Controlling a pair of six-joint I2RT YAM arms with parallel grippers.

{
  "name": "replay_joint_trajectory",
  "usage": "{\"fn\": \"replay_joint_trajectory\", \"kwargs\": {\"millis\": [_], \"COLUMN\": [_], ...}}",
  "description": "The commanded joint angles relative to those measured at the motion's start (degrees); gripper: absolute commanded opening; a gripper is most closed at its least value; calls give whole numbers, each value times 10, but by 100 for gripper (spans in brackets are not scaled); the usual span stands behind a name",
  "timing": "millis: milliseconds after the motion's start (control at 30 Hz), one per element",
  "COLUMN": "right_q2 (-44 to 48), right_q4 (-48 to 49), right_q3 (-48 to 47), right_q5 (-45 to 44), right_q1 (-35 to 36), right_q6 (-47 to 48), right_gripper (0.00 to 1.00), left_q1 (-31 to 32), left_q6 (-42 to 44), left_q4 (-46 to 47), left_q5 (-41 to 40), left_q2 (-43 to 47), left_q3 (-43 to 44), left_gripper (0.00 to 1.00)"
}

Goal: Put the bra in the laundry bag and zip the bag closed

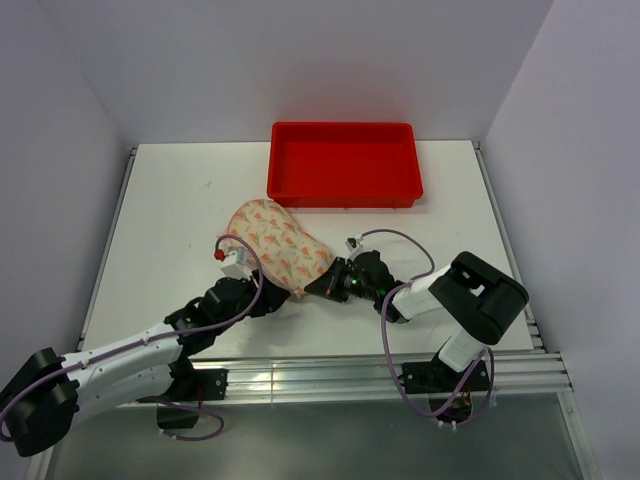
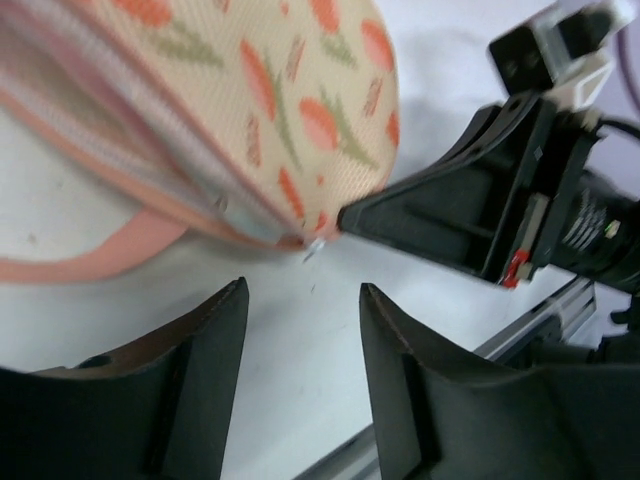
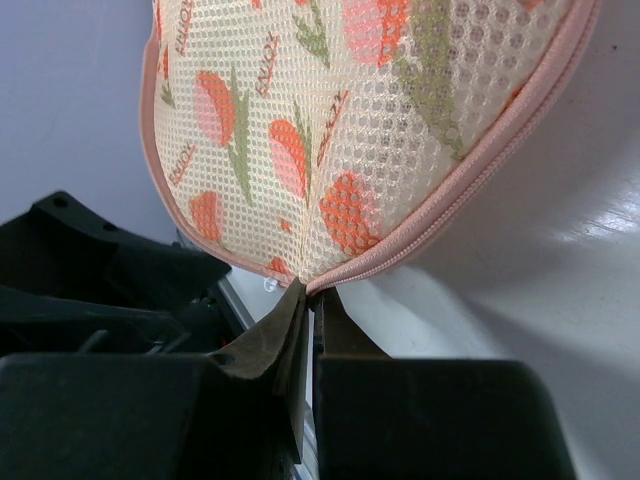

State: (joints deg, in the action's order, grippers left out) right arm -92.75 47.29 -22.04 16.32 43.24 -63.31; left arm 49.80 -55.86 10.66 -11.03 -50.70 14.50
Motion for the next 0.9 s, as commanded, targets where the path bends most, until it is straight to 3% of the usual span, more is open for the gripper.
{"fn": "replay_joint_trajectory", "kwargs": {"millis": [0, 67, 233, 533, 633, 867], "right_q2": [1, 2, 2, 6, 6, 10], "right_q4": [32, 31, 27, 14, 17, 32], "right_q3": [-1, -2, -5, -5, -4, 5], "right_q5": [-13, -15, -16, -23, -21, -14], "right_q1": [1, 2, 2, 2, 2, 3], "right_q6": [-1, 1, 6, 20, 20, 20], "right_gripper": [0, 0, 0, 0, 0, 0], "left_q1": [4, 5, 20, 43, 48, 57], "left_q6": [20, 18, 17, 5, 5, 7], "left_q4": [-78, -59, 25, 127, 126, 128], "left_q5": [40, 62, 74, 8, -10, -55], "left_q2": [20, 17, -61, -229, -251, -280], "left_q3": [18, 14, 39, 88, 98, 109], "left_gripper": [50, 47, 52, 45, 39, 38]}}
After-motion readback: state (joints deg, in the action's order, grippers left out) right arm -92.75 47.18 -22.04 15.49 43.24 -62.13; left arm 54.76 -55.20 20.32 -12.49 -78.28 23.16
